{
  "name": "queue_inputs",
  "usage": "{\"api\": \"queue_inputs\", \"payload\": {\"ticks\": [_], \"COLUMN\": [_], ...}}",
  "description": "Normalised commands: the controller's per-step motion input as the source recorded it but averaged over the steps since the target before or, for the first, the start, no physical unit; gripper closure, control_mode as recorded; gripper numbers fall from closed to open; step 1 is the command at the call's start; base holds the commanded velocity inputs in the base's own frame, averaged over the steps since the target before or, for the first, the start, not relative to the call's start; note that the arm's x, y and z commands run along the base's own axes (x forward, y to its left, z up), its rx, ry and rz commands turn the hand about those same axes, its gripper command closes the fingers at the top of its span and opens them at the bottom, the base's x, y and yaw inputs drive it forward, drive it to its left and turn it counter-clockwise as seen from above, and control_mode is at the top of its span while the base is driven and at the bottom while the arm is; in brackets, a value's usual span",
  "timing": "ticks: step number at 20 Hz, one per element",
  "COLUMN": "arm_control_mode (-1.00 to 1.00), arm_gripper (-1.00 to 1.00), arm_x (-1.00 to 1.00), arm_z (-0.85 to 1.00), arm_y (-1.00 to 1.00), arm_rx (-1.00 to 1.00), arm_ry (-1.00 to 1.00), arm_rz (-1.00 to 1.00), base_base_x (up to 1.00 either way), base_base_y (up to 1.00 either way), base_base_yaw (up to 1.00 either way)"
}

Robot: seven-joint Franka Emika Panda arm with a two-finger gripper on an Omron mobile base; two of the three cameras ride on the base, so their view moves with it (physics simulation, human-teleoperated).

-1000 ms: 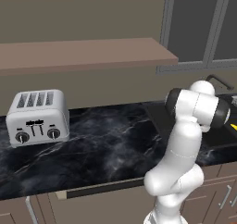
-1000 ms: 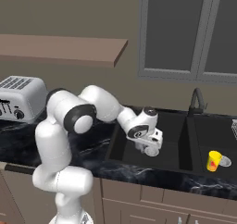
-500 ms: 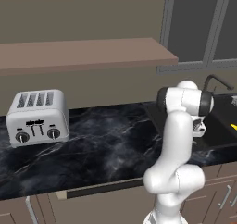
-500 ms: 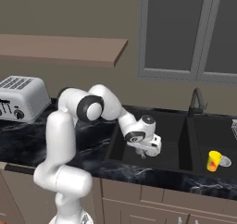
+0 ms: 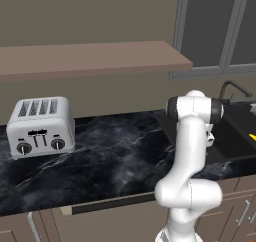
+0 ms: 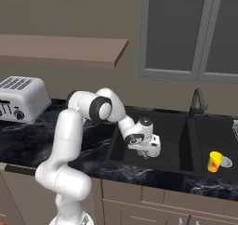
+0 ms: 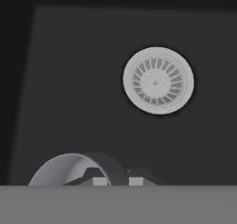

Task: Move any existing items from the left basin to the right basin for drying. Then move the measuring cup from the counter to the left basin of the sink for washing.

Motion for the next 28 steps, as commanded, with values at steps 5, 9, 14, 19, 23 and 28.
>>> {"api": "queue_inputs", "payload": {"ticks": [5,9,14,19,23,28], "arm_control_mode": [-1.0,-1.0,-1.0,-1.0,-1.0,-1.0], "arm_gripper": [1.0,1.0,1.0,-1.0,-1.0,-1.0], "arm_x": [0.3,0.19,0.02,0.0,0.0,0.02], "arm_z": [-0.33,-0.26,-0.13,0.0,0.16,0.42], "arm_y": [0.0,-0.02,-0.01,0.0,0.0,0.06], "arm_rx": [-0.07,-0.02,0.0,0.0,0.0,0.0], "arm_ry": [0.0,0.0,0.0,-0.01,0.0,0.0], "arm_rz": [0.18,0.2,0.17,0.12,0.07,0.03], "base_base_x": [0.0,0.0,0.0,0.0,0.0,0.0], "base_base_y": [0.0,0.0,0.0,0.0,0.0,0.0], "base_base_yaw": [0.0,0.0,0.0,0.0,0.0,0.0]}}
